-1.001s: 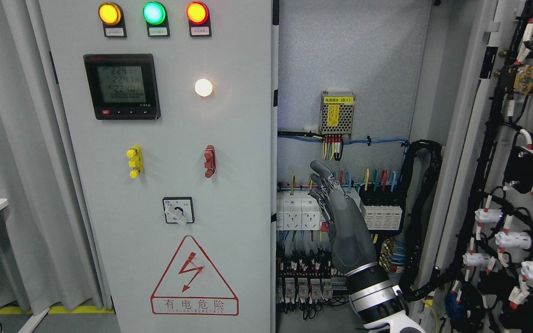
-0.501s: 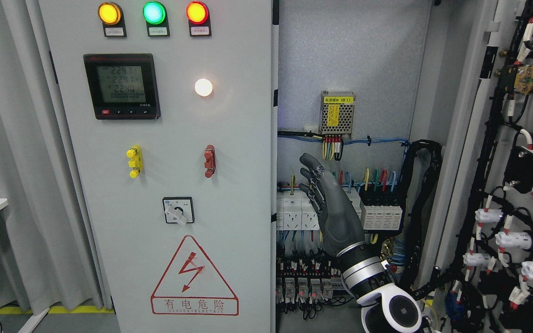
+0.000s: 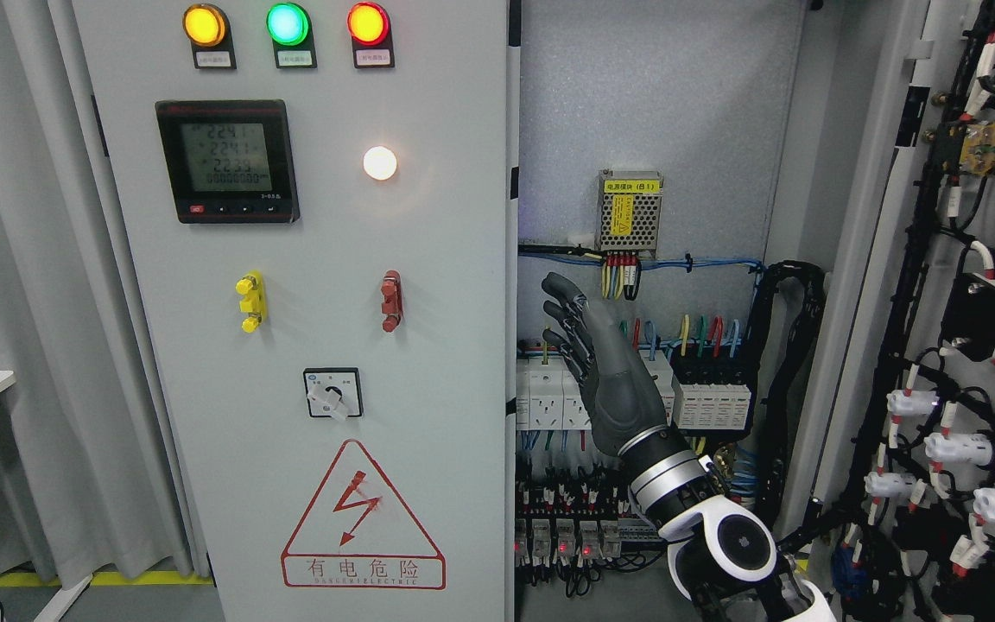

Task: Open door with both hands
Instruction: 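Raise the right hand into the cabinet toward the meter-display door's inner edge, then hook the right hand fingers behind the meter-display door's edge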

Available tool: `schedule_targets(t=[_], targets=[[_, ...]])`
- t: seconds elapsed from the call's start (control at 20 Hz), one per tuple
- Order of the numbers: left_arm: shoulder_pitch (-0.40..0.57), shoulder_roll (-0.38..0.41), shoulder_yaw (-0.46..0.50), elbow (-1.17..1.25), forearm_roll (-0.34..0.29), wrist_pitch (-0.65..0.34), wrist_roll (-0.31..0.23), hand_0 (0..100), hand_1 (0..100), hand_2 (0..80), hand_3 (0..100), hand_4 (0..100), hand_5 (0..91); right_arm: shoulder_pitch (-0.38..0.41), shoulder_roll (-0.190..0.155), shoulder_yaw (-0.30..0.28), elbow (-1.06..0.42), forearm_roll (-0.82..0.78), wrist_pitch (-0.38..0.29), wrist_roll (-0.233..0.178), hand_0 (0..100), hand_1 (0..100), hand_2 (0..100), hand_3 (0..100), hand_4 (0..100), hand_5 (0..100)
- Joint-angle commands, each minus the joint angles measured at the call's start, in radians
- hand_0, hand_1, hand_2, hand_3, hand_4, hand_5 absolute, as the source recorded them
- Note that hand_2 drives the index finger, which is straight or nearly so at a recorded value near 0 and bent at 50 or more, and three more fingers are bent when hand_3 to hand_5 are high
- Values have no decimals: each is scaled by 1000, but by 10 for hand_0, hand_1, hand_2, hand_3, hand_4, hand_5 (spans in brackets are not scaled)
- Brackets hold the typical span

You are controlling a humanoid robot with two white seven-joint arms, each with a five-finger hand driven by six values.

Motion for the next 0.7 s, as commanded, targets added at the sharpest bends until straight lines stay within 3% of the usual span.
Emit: schedule_targets(t=[0.0, 0.15, 0.65], targets=[[0, 8, 0, -12, 0, -7, 0, 288, 0, 27, 27, 33, 0, -26, 0, 19, 66, -74, 39, 4, 218, 0, 0, 0, 0, 0], [0, 8, 0, -12, 0, -7, 0, 288, 0, 27, 27, 33, 0, -39, 0, 56, 66, -75, 41, 4, 218, 0, 0, 0, 0, 0], [0, 8, 0, -12, 0, -8, -2, 288, 0, 27, 28, 34, 0, -79, 0, 61, 83, -103, 44, 4, 218, 0, 0, 0, 0, 0]])
